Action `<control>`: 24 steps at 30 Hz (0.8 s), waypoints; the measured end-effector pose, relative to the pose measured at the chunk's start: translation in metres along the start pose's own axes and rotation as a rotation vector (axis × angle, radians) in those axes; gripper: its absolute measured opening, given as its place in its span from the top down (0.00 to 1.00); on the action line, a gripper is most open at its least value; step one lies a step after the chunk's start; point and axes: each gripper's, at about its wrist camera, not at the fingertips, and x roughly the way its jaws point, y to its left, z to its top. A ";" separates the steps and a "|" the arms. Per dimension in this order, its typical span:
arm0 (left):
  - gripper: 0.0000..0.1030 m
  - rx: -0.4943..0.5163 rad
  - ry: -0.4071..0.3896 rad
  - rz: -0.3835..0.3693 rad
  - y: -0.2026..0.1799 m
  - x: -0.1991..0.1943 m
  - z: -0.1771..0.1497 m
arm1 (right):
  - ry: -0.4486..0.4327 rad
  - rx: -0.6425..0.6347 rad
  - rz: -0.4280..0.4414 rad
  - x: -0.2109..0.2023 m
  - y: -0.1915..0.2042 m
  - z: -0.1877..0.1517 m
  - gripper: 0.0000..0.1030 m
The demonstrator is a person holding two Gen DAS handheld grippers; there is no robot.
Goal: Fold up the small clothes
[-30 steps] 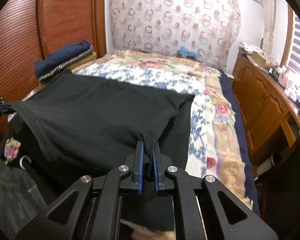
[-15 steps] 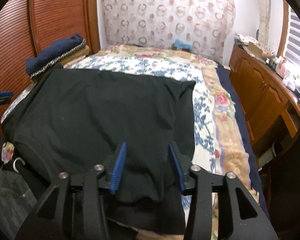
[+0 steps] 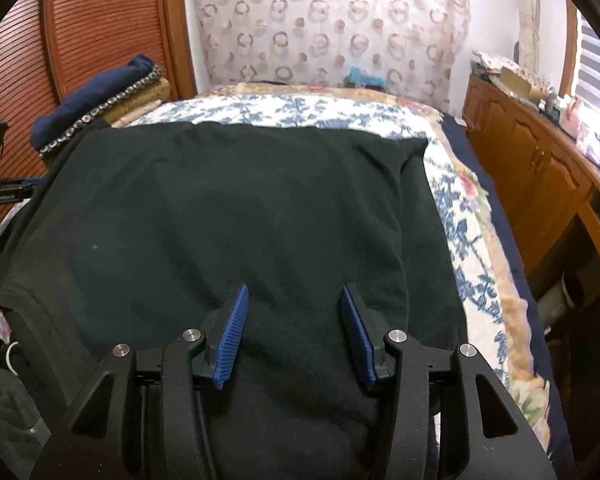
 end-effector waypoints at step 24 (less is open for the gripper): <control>1.00 -0.136 -0.137 0.084 0.028 -0.117 -0.080 | -0.049 -0.012 -0.001 0.000 -0.001 -0.005 0.47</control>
